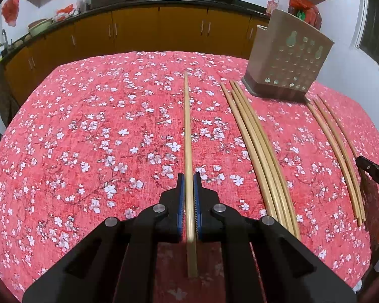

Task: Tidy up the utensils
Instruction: 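Lift both held chopsticks up toward the beige utensil holder, then lower the chopsticks into the holder and open both tools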

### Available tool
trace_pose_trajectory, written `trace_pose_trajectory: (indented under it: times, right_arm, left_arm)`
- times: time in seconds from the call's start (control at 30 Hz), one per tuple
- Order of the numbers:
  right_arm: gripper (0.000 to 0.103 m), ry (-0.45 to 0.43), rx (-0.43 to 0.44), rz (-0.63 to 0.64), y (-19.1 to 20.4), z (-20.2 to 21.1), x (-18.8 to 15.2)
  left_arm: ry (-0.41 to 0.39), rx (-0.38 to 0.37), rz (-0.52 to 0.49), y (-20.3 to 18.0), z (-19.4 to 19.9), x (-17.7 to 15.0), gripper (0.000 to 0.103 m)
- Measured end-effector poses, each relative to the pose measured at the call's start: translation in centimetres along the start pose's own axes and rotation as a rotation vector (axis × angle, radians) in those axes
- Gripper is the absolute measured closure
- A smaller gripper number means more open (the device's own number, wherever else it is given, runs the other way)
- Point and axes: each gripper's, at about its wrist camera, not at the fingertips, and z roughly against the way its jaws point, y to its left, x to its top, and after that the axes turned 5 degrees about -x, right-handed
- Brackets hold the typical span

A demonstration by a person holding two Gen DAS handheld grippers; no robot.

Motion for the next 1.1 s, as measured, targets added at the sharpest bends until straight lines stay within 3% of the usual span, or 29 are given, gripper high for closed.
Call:
trace_pose_trajectory:
  times: [0.2,0.73,1.1]
  right_arm:
    - [0.095,-0.035,0.025,-0.035,-0.6,1.6,0.8]
    - [0.095,-0.304,0.034,-0.08,-2.0,9.4,5.5]
    - [0.095,-0.434,0.068,-0.071,-2.1,13.5,10.9]
  left_arm:
    - [0.003,-0.004,0.0,-0.4,-0.1,0.6,0.096]
    - [-0.284,-0.052,0.047,0.5,8.5,6.4,0.096]
    - [-0.393,-0.036,0.064,1.7,12.0,11.8,0.096]
